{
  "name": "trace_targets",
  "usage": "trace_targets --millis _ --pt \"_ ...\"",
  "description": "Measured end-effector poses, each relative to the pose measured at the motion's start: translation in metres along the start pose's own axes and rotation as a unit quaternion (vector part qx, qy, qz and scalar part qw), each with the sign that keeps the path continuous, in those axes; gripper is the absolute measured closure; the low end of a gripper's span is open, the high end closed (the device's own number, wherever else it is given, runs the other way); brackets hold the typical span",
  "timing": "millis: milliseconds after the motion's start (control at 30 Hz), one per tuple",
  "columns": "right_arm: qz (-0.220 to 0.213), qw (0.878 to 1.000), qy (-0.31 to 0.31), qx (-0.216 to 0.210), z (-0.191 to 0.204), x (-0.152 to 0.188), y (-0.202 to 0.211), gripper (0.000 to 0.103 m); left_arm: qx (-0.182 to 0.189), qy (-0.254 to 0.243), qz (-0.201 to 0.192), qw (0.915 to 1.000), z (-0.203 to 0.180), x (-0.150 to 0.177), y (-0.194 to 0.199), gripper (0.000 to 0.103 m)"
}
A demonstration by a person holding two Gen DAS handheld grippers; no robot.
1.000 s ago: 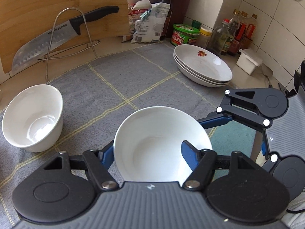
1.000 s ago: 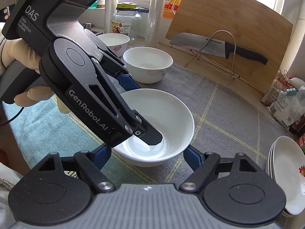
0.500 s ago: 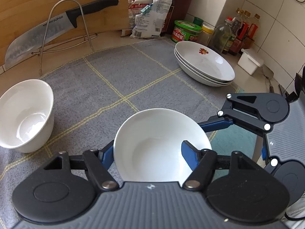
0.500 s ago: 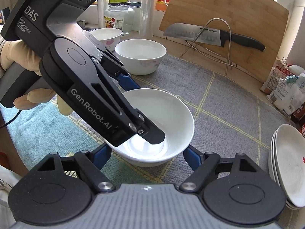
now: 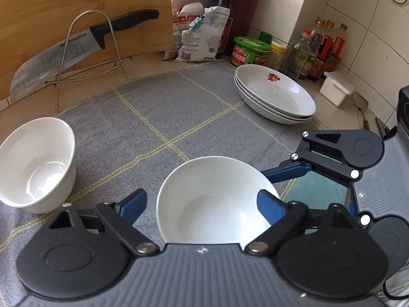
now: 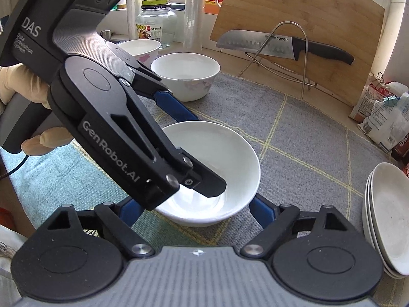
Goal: Organize plates and bowls
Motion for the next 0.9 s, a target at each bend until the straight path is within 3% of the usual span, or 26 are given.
trace_targets --millis 167,400,600,900 --pt "-0.003 1.0 0.004 0.008 0.0 0.0 0.006 0.009 -0.013 0.017 -0.031 0.9993 0.003 -0.002 0.018 0.01" --pt "-0.042 0.999 -0.006 -0.001 -0.004 -0.015 0.034 0.0 -0.066 0.045 -0.082 0.9934 0.015 0.002 0.056 0.005" --pt "-0.065 0.998 -0.001 0.007 -0.006 -0.041 0.03 0.0 -0.102 0.074 -0.088 0.9881 0.043 0.011 0.077 0.005" --pt "-0.063 0.998 0.011 -0.003 0.012 -0.064 0.003 0.0 -0.142 0.064 -0.082 0.9844 0.083 0.016 0.093 0.005"
Point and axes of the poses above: each gripper's, at about its wrist camera, not at the fingertips, and y roughly against the way its jaws point, z to its left, x to its underside, the point moved 9 cm from there along -y, roughly the way its jaws point, and after that the axes turned 2 degrees about x, right-handed, at the moved point
